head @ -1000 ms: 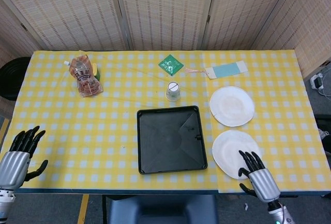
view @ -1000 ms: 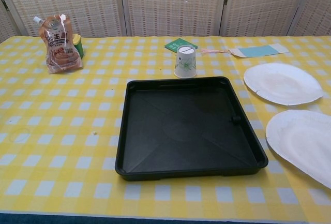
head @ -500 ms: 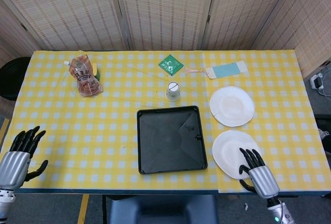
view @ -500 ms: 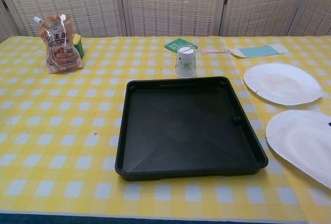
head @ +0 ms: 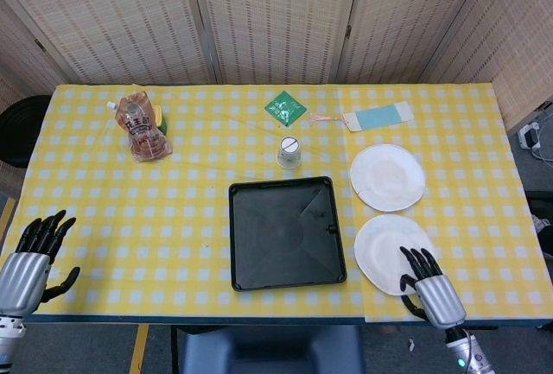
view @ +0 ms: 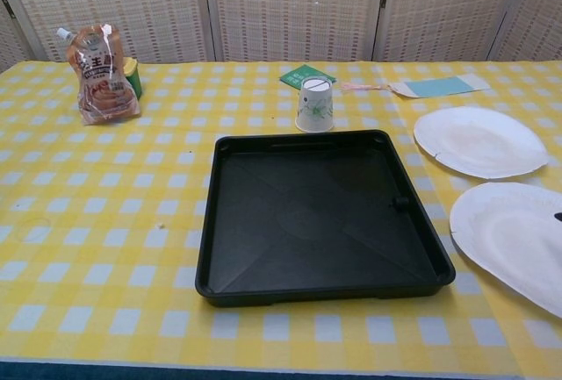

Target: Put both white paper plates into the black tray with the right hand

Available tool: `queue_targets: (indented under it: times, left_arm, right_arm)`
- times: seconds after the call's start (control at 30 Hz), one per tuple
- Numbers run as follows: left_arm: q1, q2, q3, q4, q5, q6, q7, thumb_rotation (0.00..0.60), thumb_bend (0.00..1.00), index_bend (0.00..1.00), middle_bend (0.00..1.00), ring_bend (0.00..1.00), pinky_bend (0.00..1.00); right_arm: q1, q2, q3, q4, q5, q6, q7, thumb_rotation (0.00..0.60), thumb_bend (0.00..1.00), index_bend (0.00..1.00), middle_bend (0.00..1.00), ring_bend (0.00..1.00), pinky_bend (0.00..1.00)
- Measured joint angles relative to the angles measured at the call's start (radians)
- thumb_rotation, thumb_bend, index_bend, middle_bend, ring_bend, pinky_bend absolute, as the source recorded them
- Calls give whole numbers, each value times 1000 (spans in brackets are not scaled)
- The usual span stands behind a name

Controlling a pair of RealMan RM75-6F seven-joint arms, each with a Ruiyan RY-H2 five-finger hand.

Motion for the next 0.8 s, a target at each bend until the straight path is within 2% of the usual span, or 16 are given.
queue_targets:
  times: [0.3, 0.8]
  left_arm:
    - [1, 0, 0, 0, 0, 2, 2, 600, 385, 0, 0, 0, 0]
    - [-1, -3, 2, -2, 3, -2, 7, 600, 385, 0, 0, 0, 0]
  right_arm:
    - [0, 2, 6, -7, 5, 17, -6, 600, 426, 652, 127, 44, 0]
    - [-14, 65, 59, -71, -3, 189, 6, 600, 428, 706, 175, 77, 0]
